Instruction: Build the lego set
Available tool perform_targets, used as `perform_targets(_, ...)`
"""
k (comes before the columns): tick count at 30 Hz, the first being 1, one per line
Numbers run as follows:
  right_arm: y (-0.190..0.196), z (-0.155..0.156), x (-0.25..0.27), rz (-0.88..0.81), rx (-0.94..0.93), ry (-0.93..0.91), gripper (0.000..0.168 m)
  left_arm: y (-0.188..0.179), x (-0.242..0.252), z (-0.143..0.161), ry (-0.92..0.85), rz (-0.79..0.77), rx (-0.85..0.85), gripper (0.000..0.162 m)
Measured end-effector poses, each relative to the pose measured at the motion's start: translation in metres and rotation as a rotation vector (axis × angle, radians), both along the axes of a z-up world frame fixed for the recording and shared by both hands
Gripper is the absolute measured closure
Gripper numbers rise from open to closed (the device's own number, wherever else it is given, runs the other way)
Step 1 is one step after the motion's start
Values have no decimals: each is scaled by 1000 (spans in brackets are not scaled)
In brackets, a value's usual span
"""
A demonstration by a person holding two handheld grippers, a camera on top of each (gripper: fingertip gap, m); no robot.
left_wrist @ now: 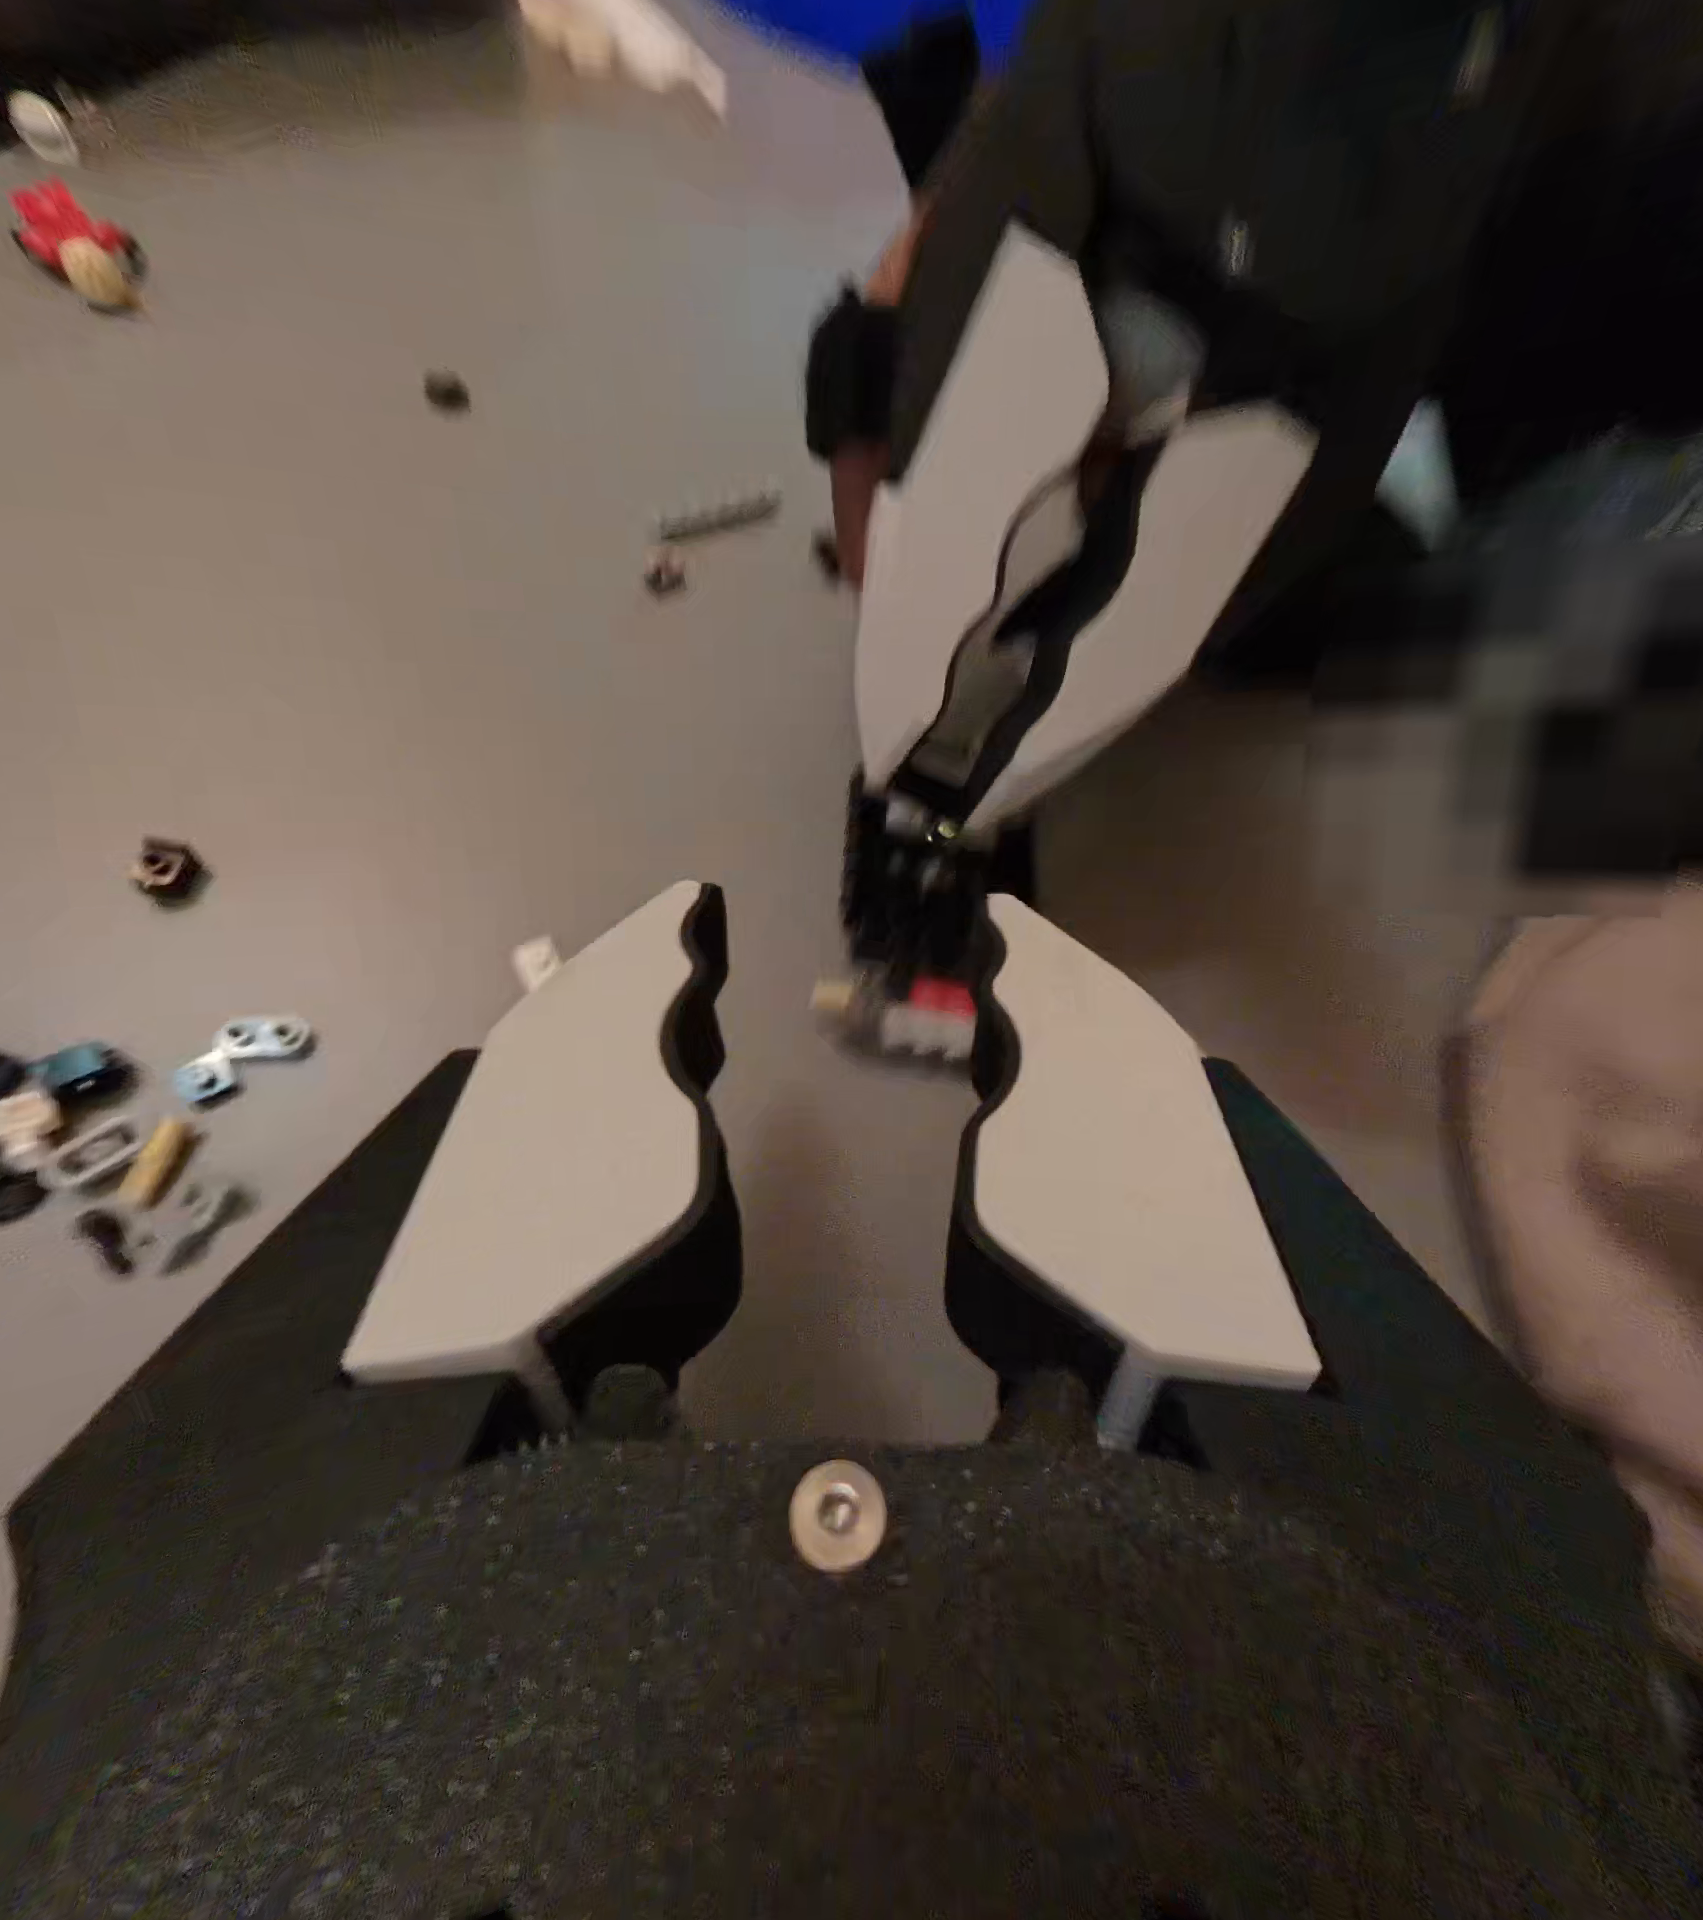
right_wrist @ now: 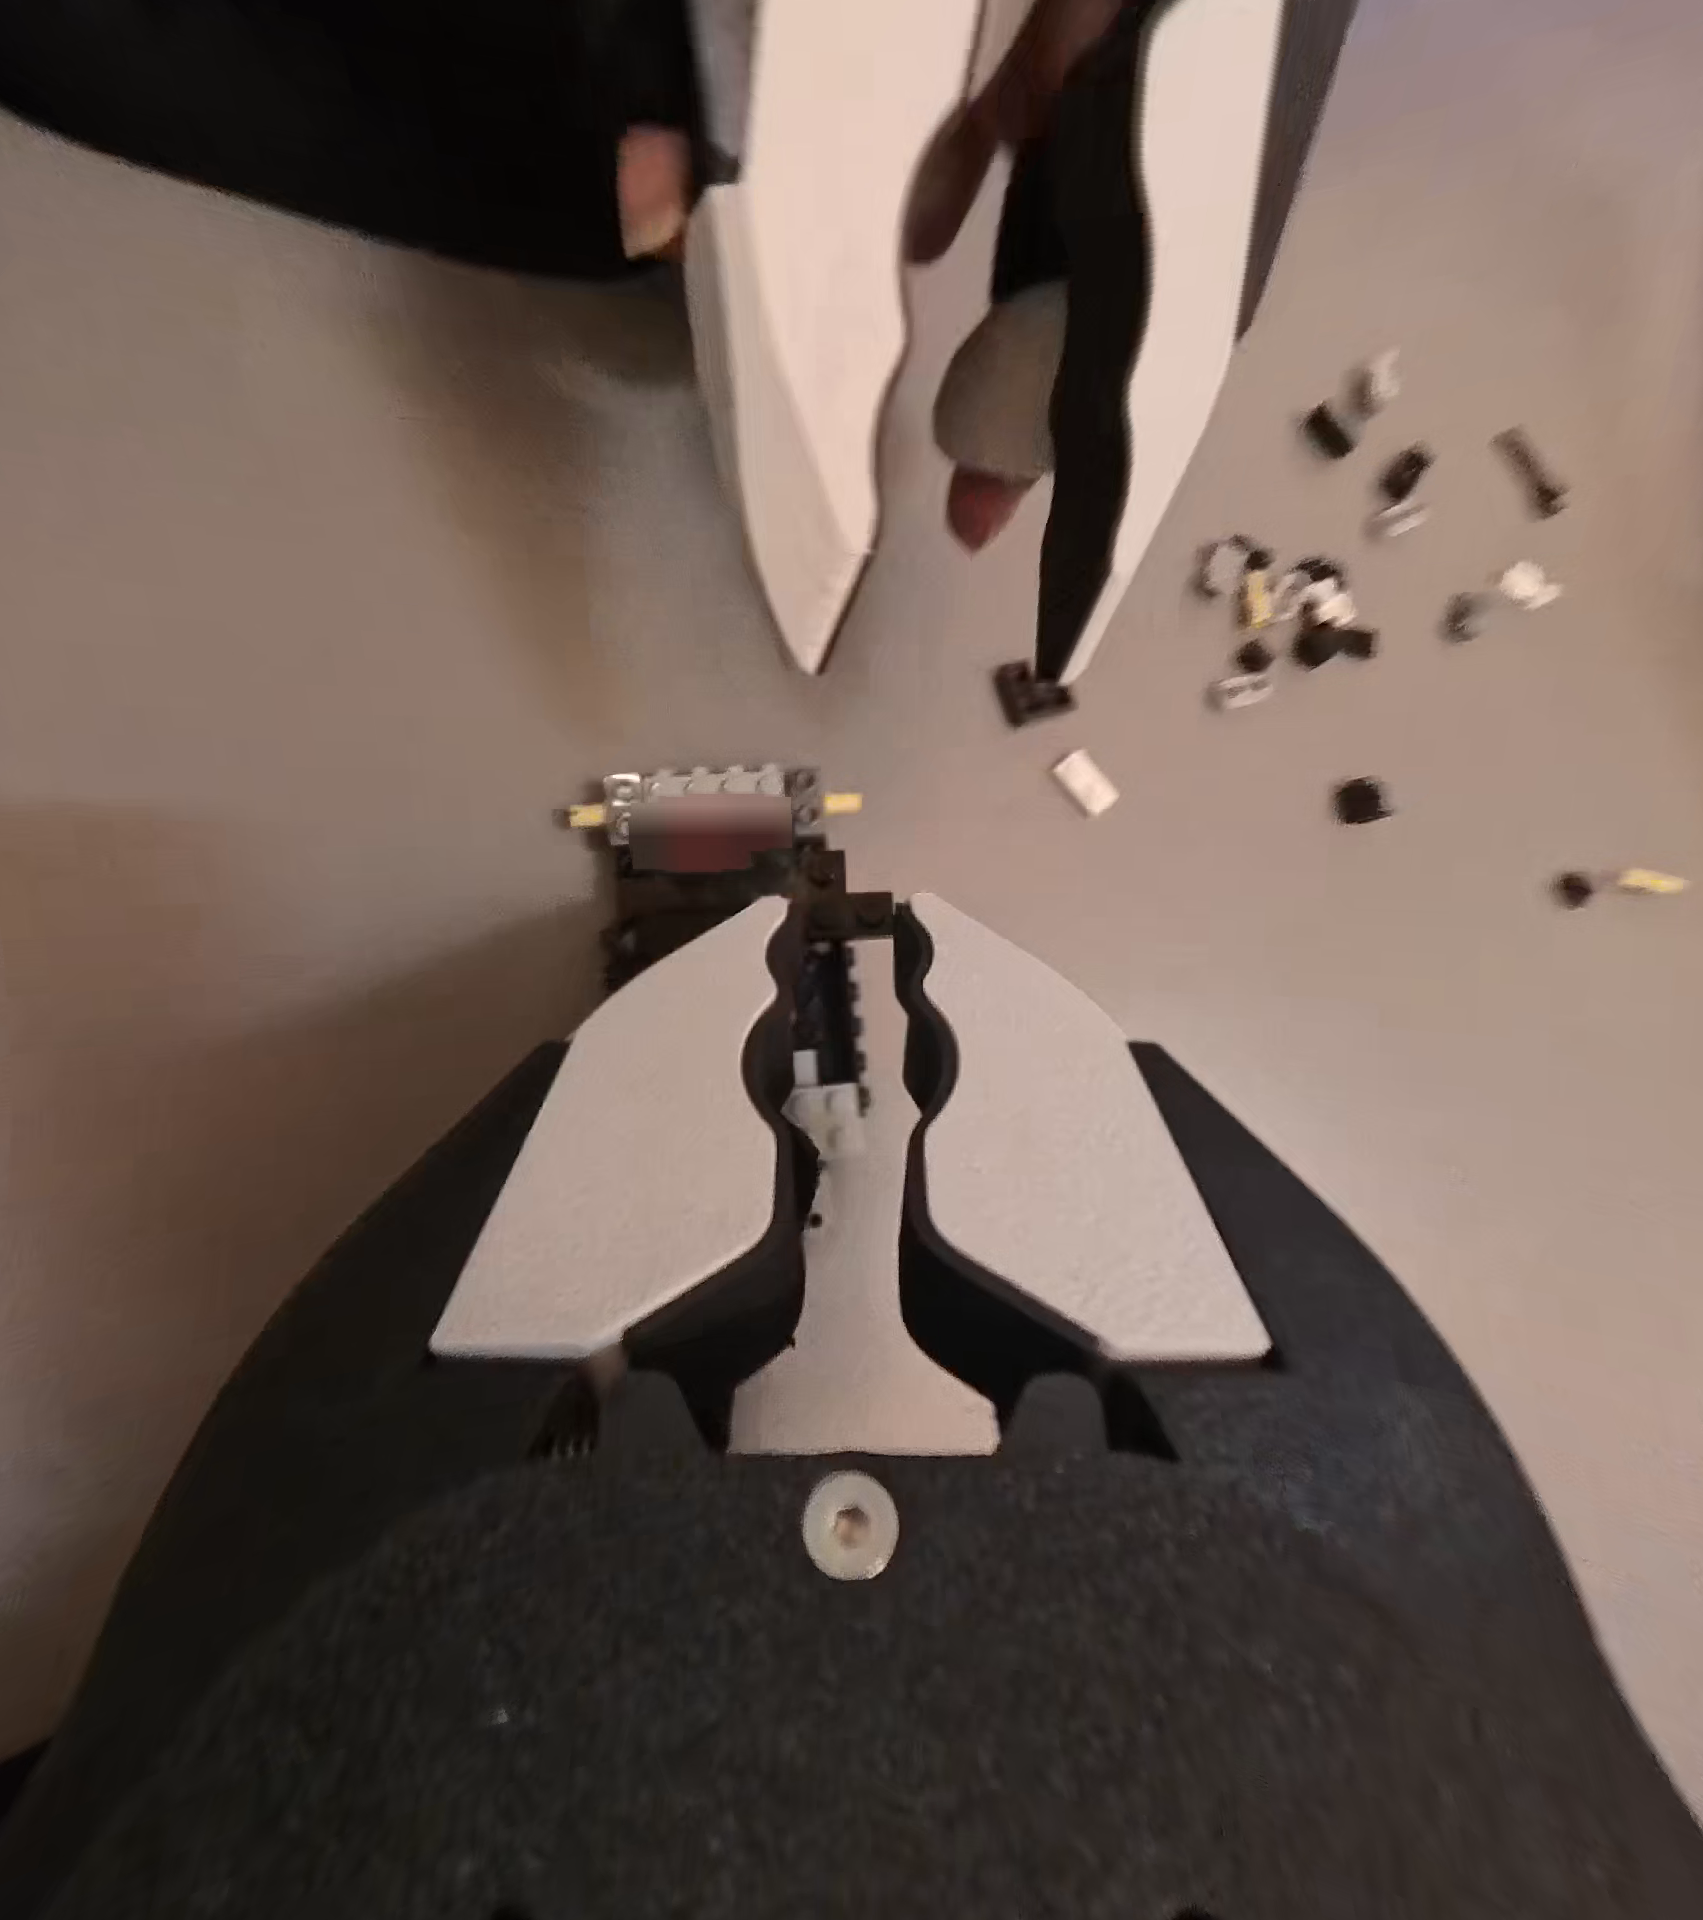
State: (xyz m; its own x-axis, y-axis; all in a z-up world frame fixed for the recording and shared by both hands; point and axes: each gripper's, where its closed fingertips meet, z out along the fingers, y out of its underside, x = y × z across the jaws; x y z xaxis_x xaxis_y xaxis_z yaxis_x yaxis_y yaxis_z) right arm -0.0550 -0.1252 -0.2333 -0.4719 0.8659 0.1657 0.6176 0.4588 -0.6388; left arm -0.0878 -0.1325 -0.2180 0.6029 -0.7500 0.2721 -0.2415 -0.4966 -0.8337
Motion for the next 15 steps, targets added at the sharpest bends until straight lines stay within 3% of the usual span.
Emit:
perform_targets(1,-3,-7,1,4,-17,-24,153,-5,-3,-13,110,-35,22,113)
perform_targets(3,-5,-16,0,6,-46,-64,153,-19,-1,-32,208,-119,1,106)
perform_targets(6,-9,-20,-3,32,-81,-112,153,-31,7,-41,220,-193,-36,104)
perform_targets(15,-11,-33,-8,99,-85,-226,153,-31,10,-47,216,-199,-45,109)
